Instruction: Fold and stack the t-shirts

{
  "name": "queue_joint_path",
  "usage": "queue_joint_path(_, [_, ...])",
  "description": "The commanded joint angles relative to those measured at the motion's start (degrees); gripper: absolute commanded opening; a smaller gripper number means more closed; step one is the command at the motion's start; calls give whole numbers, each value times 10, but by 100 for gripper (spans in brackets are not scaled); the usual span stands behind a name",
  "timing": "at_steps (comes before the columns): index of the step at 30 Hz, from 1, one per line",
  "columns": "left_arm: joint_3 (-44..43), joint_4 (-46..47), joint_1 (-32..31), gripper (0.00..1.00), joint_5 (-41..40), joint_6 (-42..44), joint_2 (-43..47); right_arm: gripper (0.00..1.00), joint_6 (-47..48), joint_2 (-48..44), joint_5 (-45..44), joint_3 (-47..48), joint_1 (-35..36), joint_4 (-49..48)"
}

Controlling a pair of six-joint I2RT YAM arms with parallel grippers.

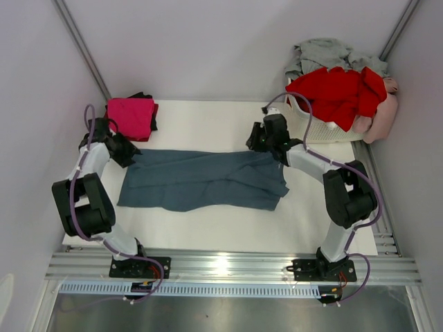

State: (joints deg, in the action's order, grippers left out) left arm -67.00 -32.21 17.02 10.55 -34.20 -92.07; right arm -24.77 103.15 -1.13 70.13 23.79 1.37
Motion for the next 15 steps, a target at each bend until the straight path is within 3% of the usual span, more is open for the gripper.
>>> queue_joint_path(1, [9,46,-16,49,86,11,-28,32,38,13,128,13,34,-25])
queue_joint_path(7, [-26,4,-19,47,65,14,-83,32,-4,41,154,-5,41,0])
queue_joint_path(15, [-112,-24,-18,46,15,0,-108,33,10,-26,165,-86,97,19])
